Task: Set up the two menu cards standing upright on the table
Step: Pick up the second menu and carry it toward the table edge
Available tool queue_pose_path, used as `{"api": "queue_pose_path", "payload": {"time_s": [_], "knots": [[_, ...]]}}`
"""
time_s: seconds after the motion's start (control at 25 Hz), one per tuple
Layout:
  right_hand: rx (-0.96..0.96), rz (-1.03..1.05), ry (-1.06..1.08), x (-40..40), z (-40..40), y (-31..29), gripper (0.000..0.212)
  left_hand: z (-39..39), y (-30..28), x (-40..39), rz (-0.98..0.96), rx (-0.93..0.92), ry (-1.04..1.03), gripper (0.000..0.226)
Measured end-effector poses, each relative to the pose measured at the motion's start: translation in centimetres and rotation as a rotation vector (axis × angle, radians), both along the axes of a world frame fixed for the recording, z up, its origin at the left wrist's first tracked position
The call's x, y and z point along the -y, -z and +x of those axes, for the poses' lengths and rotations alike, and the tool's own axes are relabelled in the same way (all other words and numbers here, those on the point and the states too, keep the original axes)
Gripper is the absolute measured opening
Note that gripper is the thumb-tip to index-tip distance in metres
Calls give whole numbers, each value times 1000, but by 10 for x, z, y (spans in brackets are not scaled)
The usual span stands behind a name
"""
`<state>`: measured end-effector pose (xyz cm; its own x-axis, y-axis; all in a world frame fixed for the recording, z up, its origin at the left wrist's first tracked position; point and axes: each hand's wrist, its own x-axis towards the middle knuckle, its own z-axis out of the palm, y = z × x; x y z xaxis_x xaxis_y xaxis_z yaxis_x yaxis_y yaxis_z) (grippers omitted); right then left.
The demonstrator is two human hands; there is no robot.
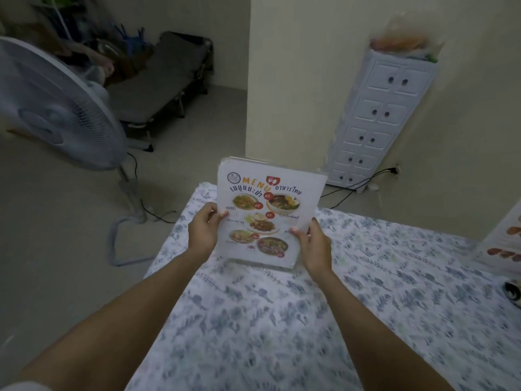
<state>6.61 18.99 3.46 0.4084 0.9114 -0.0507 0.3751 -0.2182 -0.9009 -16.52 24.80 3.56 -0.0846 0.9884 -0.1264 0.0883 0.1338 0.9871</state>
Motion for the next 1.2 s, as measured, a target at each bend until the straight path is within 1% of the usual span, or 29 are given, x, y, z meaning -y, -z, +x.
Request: {"api": "queue_pose_path", "payload": {"time_s": [0.24, 0.4, 0.52, 0.6, 0.76, 1.2], "knots": [[-24, 20, 30, -119, -54, -5, 22, -48, -8, -125, -26, 92, -37, 16], [-56, -4, 53, -178, -75, 10, 20, -69, 7, -188, -51, 91, -41, 7], [-64, -30, 58, -208, -85, 28, 22, -77, 20, -218, -83, 60, -46, 16], [-59, -51, 52, -219, -90, 37, 22, -83, 32, -231, -110, 49, -46, 18], [-46, -65, 44, -230, -92, 46, 25, -90, 49, -243, -157, 77, -16, 13], [-19, -89, 37, -231, -90, 46, 25, -88, 55, -244, -173, 64, -4, 14]]}}
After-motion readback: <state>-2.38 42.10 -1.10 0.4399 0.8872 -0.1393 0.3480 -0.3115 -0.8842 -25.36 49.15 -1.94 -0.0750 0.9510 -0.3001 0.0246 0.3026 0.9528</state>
